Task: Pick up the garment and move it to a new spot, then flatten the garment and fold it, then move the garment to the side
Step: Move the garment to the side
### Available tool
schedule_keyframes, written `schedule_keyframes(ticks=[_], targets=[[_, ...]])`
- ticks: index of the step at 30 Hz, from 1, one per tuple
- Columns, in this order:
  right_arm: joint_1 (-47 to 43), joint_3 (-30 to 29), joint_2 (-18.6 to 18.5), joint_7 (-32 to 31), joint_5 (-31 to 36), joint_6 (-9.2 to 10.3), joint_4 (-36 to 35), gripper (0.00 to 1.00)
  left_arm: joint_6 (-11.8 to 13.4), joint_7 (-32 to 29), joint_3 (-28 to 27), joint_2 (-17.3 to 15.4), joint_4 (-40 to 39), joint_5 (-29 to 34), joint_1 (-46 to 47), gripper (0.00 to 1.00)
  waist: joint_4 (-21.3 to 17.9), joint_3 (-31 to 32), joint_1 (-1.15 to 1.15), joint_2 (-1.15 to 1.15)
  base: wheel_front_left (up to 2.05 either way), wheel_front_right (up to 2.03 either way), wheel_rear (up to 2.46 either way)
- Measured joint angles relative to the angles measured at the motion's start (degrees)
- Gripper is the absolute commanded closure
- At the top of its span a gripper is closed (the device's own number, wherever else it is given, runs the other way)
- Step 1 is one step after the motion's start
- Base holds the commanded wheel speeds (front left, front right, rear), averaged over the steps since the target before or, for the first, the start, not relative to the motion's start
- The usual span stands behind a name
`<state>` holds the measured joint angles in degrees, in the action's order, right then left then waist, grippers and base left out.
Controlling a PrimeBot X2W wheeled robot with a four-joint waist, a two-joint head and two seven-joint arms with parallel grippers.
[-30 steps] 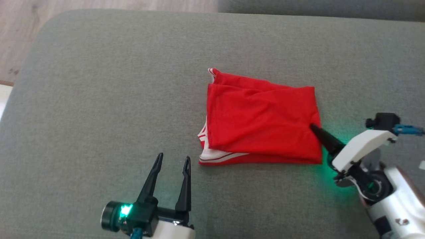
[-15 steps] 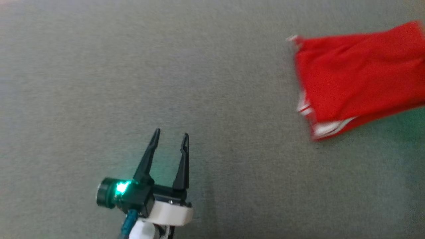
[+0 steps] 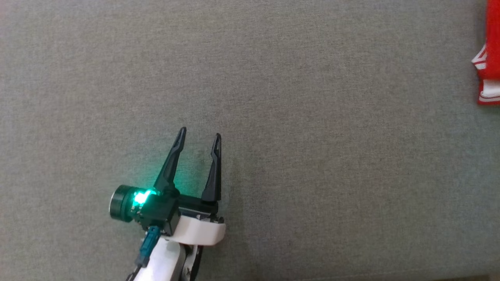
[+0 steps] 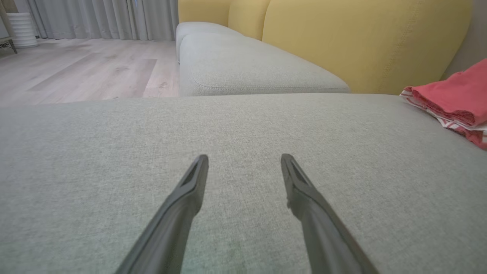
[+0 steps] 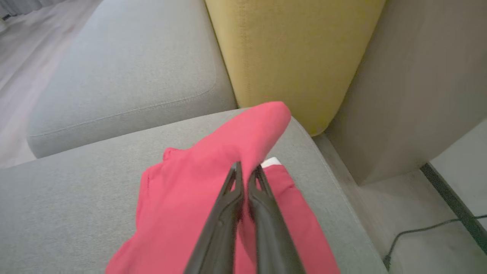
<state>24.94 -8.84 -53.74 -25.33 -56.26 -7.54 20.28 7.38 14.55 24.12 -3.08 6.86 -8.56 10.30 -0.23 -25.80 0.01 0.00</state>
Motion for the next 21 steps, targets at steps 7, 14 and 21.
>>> schedule_keyframes(ticks=[7, 14, 21], targets=[[-1.9, -3.4, 2.9, 1.3, 8.7, 0.01, -1.8, 0.0, -0.4, 0.0, 0.0, 0.0, 1.1, -0.7, 0.0, 0.0, 0.0, 1.8, -0.01, 0.0, 0.0, 0.0, 0.0], [-3.8, 4.9, 16.9, 4.8, 16.1, 0.0, -9.3, 0.0, -0.3, 0.0, -1.0, 0.1, 0.6, -2.2, -1.5, 0.0, 0.6, 8.0, -0.01, 0.0, 0.0, 0.0, 0.0], [-12.8, 18.5, 28.6, 15.3, 19.7, 0.0, -9.4, 0.0, -0.4, 0.1, -2.2, 0.1, 0.3, -4.1, -8.7, 0.0, 2.3, 16.5, -0.02, 0.0, 0.0, 0.0, 0.0]])
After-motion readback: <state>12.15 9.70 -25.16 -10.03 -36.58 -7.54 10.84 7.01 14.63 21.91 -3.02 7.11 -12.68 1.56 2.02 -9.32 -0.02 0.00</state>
